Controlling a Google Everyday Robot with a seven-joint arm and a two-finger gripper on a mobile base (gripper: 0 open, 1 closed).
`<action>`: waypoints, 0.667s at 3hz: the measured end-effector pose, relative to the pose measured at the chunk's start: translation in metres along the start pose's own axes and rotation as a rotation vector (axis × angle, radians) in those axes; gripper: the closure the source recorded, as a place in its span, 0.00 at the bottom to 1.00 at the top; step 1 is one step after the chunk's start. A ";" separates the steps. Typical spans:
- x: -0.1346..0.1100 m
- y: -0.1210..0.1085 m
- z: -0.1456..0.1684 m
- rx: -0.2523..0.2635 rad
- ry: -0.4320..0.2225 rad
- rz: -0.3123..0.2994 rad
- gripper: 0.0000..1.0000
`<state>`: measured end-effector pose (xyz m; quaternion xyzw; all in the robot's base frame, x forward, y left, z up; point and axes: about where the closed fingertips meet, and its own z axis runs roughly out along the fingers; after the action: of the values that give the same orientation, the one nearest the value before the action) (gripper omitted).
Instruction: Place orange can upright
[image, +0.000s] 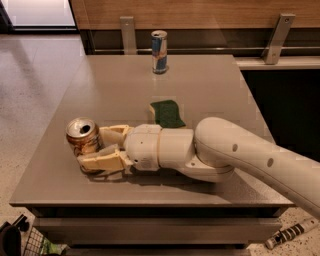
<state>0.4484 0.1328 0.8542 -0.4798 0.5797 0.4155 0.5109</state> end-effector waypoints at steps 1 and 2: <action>-0.001 0.001 0.001 -0.003 0.000 -0.002 0.52; -0.002 0.003 0.003 -0.007 0.001 -0.004 0.28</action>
Offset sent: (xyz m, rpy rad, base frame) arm -0.0011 0.0017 0.0006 -0.0005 -0.0012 0.0036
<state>0.4463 0.1362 0.8554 -0.4827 0.5776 0.4165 0.5099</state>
